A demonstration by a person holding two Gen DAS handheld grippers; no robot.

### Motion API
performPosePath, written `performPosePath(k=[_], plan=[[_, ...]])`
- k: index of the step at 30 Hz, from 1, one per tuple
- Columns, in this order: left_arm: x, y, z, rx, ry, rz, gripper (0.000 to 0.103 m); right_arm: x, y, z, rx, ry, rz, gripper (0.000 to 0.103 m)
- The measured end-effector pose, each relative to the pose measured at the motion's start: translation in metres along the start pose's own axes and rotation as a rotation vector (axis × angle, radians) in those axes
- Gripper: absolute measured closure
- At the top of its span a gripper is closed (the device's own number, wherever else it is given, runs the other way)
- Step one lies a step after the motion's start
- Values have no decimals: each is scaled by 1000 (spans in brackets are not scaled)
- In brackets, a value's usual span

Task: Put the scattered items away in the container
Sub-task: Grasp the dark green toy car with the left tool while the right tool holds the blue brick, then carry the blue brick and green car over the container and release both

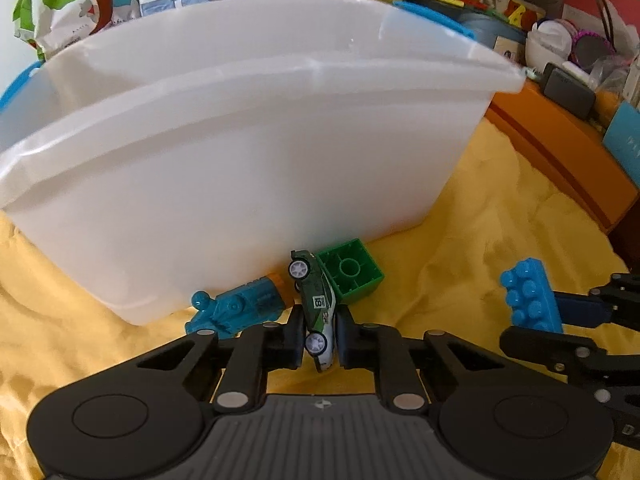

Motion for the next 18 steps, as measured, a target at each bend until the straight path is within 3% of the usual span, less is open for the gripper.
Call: performPosePath(k=[9,18], plan=[[-14,10,32,-22,-37,40,85,3,4,5,-11,-34,35,69],[-19,30,79,6,-71,79,85,22,14,25,23,-62,52,69]])
Point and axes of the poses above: each gripper's, at about its wrist camera, not at the fingertips, and z roughly against the way its jaws point, y to its left, x to its top, the point moved 5 cm from there along -z, roughly the way its jaws point, and after that the axes turned 9 degrees about y, right-handed, at the moved point
